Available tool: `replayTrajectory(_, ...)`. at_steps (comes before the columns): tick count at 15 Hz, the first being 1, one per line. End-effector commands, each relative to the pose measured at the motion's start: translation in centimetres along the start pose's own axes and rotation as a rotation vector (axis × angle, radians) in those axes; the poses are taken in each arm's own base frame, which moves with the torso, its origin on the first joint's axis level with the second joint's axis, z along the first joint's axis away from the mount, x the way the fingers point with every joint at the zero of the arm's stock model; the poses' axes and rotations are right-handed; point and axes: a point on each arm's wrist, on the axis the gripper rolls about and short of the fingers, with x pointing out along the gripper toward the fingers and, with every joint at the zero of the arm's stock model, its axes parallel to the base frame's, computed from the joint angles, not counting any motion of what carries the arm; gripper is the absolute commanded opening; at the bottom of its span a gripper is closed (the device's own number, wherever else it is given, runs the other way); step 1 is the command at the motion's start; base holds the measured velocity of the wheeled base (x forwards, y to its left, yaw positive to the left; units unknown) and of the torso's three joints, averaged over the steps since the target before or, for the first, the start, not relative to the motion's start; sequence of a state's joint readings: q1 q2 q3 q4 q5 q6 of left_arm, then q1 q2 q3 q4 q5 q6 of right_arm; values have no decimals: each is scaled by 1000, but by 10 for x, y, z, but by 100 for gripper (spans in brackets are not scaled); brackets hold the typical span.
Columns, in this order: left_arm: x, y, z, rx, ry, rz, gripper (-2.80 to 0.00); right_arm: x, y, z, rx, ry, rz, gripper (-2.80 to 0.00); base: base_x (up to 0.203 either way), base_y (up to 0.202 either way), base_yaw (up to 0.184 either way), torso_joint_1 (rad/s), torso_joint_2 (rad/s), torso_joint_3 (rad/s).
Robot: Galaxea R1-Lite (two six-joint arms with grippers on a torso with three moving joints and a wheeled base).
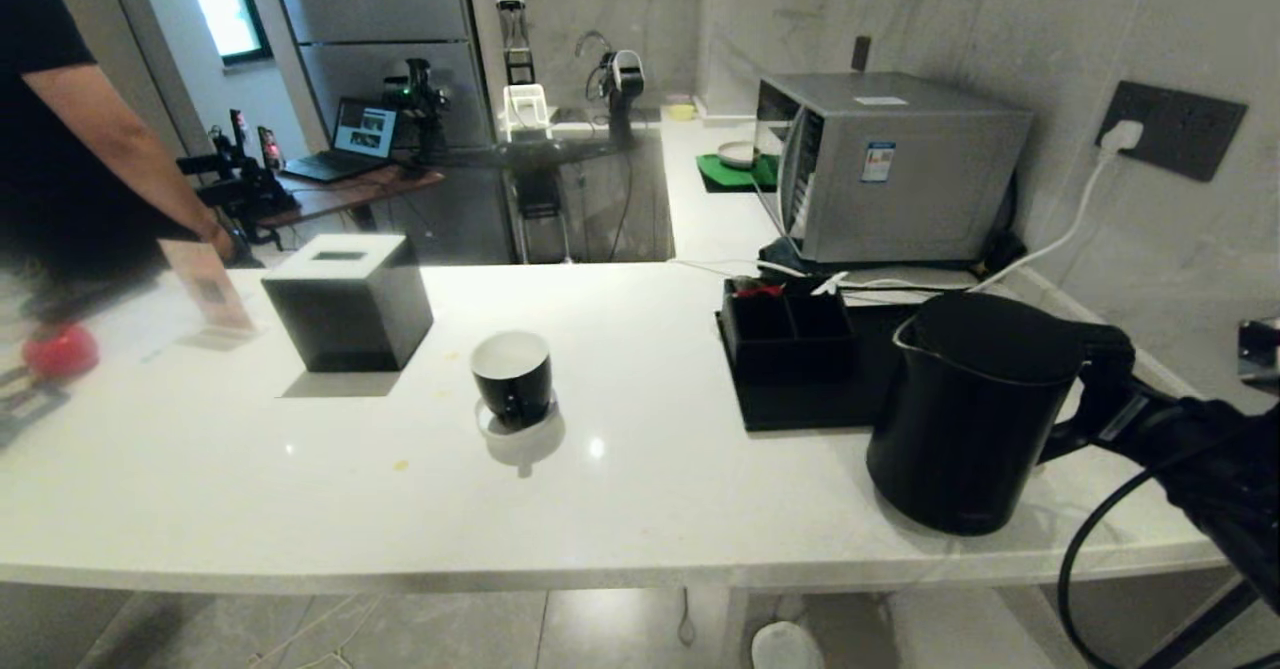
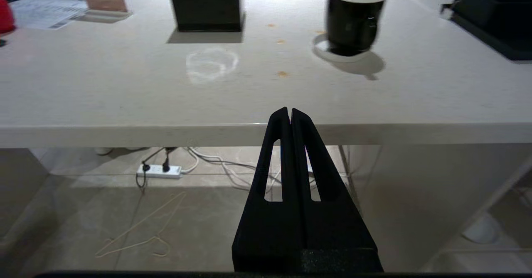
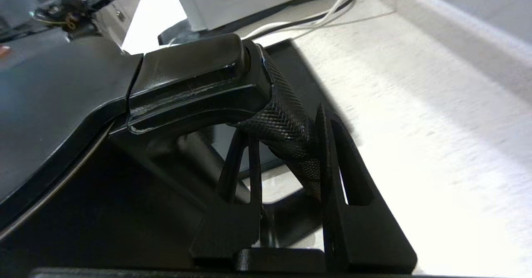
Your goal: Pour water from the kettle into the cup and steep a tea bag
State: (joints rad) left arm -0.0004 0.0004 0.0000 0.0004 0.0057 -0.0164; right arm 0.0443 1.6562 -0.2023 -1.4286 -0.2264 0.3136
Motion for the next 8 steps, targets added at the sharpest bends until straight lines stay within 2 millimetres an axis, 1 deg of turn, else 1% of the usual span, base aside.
replayTrajectory(1,0,0,0,0,-1,1,-280,1,0,0,4,-7,0,-280,0,199,-1,-1,-1,4)
replayTrajectory(8,0,0,0,1,-1,1,-280,0,1,1,5,-12,2,-280,0,194,-3,3,2,5)
